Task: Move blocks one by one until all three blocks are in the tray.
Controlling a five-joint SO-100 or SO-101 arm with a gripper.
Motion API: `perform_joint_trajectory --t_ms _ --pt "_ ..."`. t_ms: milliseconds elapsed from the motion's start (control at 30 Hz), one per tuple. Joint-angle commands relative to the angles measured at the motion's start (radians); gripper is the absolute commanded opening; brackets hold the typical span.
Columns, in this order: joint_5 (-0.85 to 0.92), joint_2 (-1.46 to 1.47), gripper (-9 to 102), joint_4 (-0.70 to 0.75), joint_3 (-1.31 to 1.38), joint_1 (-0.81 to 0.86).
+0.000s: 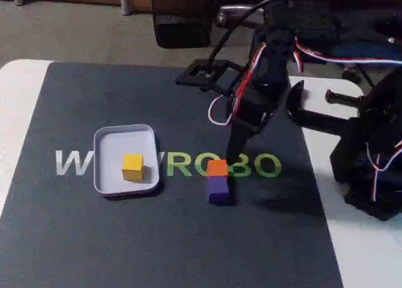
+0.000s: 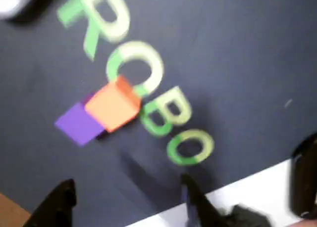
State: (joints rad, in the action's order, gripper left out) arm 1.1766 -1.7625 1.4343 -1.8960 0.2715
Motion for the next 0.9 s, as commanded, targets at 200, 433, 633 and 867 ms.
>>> perform_joint_trajectory --t_ms 200,433,633,867 --pt "-0.337 0.144 21 -0.025 0.118 -0.038" --pt "-0.414 0.187 21 -0.032 0.080 -0.034" --pt "-0.442 0.250 21 -0.060 0.081 -0.043" --pt "-0.462 0.319 21 -0.106 0.100 -0.061"
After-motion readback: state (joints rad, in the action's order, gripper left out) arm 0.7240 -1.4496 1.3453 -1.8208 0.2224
